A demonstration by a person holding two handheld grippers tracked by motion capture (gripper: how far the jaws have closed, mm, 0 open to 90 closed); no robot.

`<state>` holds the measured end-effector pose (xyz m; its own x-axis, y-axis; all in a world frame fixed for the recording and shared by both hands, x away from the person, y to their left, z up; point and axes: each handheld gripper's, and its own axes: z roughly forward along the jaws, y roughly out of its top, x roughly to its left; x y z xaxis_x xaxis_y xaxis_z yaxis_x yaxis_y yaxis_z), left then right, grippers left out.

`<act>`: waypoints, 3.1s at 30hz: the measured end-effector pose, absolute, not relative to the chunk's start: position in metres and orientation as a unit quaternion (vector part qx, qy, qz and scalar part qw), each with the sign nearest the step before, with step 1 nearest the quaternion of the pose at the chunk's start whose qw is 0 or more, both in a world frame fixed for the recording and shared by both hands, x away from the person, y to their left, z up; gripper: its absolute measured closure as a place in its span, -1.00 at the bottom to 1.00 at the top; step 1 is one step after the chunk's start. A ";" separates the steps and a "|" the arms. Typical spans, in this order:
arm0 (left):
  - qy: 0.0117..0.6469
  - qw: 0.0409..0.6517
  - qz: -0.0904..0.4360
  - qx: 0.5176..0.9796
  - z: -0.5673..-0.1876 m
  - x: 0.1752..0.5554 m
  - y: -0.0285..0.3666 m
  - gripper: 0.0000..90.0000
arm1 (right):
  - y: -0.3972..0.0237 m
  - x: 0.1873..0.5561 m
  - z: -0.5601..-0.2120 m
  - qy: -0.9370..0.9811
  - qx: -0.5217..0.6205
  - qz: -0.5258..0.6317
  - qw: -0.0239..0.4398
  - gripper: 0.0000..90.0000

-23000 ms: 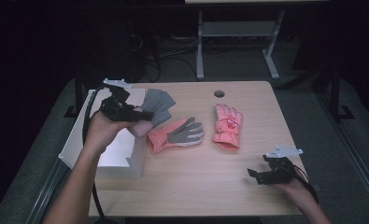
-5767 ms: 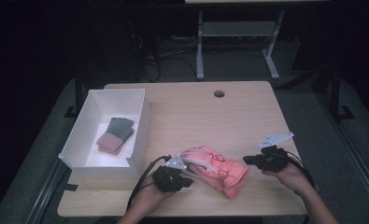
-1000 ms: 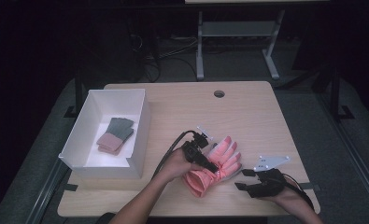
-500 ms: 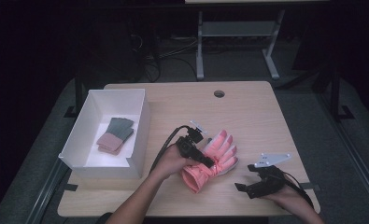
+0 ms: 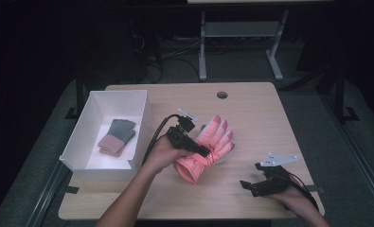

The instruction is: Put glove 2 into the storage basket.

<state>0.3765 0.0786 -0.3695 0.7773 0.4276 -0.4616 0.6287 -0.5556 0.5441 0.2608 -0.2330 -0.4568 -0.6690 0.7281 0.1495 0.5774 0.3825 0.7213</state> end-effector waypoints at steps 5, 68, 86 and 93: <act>0.307 0.366 -0.122 0.870 -0.348 0.379 0.091 0.34 | -0.235 0.261 -0.457 0.825 0.399 0.388 0.100 -0.83; 0.561 0.335 -0.035 0.757 -0.376 0.426 0.329 0.30 | -0.235 0.262 -0.459 0.827 0.403 0.379 0.102 -0.83; 0.555 0.313 -0.058 0.768 -0.409 0.428 0.320 -0.10 | -0.246 0.267 -0.460 0.822 0.415 0.373 0.116 -0.83; 0.555 0.300 -0.028 0.776 -0.402 0.426 0.317 -0.61 | -0.250 0.268 -0.460 0.820 0.416 0.375 0.118 -0.83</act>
